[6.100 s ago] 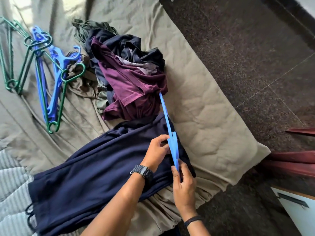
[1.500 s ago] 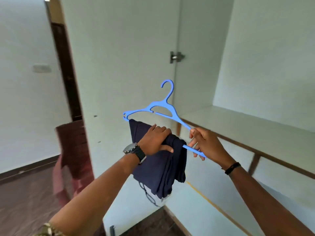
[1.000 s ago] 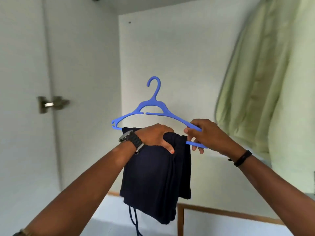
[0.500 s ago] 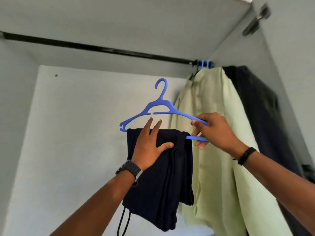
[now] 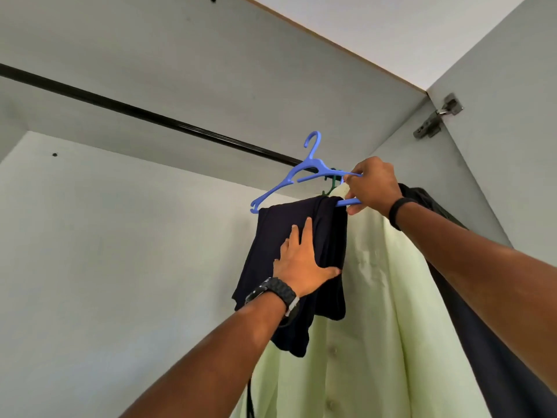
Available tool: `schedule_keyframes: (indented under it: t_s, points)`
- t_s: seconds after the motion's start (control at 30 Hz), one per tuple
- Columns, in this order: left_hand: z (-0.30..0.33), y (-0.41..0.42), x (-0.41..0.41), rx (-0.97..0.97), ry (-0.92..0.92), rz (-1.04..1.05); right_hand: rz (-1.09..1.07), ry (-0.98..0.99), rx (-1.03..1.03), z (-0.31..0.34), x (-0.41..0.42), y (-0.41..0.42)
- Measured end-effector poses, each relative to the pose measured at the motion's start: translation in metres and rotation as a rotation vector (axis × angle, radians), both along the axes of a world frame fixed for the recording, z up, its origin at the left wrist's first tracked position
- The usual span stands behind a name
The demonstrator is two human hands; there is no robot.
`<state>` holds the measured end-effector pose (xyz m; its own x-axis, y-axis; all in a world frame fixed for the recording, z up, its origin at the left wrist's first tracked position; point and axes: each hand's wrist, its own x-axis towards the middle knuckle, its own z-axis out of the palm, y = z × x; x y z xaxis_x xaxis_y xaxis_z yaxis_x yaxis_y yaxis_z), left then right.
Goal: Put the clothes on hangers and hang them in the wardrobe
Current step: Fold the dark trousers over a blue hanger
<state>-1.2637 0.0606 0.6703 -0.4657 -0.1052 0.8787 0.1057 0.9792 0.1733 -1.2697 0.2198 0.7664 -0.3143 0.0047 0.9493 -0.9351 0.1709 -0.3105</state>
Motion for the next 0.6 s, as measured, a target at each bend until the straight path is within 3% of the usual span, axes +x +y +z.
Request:
schedule_keyframes:
  t_s: [0.13,0.6]
  points:
    - [0.017,-0.008,-0.035,-0.069,0.069,0.113,-0.014,0.023,-0.032,0.024,-0.030,-0.007]
    - [0.089,-0.040,-0.112,-0.141,0.211,0.178,-0.235,0.112,0.032,0.088,-0.121,-0.051]
